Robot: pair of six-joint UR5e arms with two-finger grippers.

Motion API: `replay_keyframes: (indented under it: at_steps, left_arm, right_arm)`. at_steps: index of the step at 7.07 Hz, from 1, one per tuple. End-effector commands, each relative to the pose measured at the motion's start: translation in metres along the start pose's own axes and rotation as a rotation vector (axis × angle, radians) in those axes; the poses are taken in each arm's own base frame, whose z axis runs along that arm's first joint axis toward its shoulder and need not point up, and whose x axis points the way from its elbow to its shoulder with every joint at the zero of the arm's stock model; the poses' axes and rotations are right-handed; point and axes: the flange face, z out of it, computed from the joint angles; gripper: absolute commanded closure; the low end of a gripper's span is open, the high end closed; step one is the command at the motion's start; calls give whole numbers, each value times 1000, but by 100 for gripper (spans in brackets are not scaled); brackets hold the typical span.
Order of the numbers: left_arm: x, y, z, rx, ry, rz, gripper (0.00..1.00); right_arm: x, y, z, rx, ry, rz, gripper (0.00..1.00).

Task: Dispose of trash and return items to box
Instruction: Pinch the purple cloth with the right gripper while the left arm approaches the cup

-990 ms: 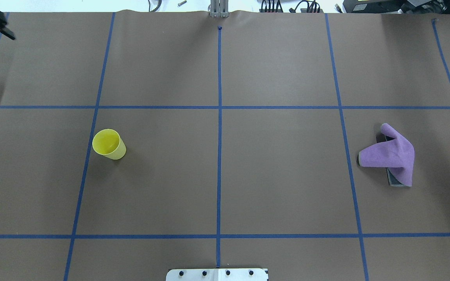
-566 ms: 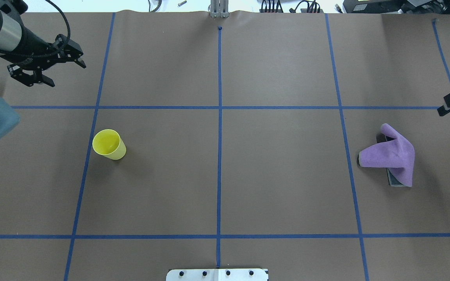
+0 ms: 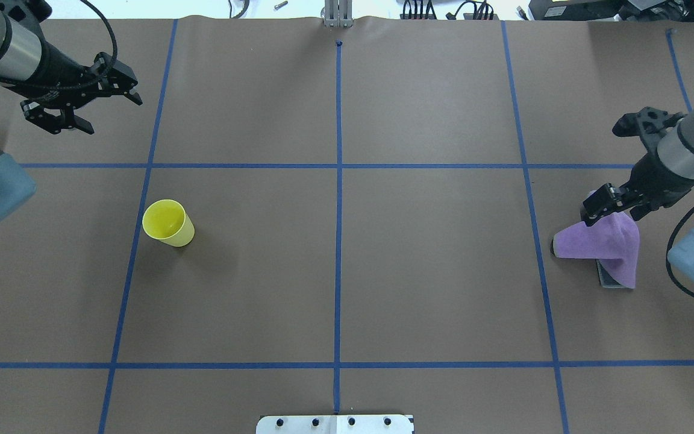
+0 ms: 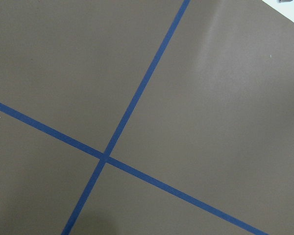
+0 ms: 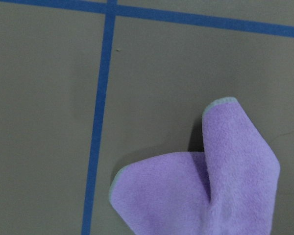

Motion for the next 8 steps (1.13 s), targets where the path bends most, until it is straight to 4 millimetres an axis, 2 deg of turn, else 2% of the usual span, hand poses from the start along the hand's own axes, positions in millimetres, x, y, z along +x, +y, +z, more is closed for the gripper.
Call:
replay_keyframes:
  at_steps: [1,2,3,4,5,6,7,8]
  left_arm:
    - [1,0,-1,0,1,1,1]
    - [1,1,-1,-1,3,2,1]
    - [1,1,0,-1,1,3,1]
    - [1,1,0,-3,1,5,2]
    - [0,1,2,-6,0,8,2]
    - [0,5,6,-12,-4,17,2]
    - [0,20,21,-37,-20,90,2]
    - [-2,26,28,-50,-28,117,2]
  right_arm:
    - [6,2,37,-11,96,4,0]
    - [15,1,46,-28,109,-11,0]
    - [22,-2,52,-39,117,-11,17]
    - [21,-3,51,-36,116,-11,99]
    - [21,-8,33,-4,100,-1,100]
    - [36,-15,-2,50,83,36,100]
    - [46,-14,-39,110,64,58,100]
    - [53,-14,-52,134,61,71,100]
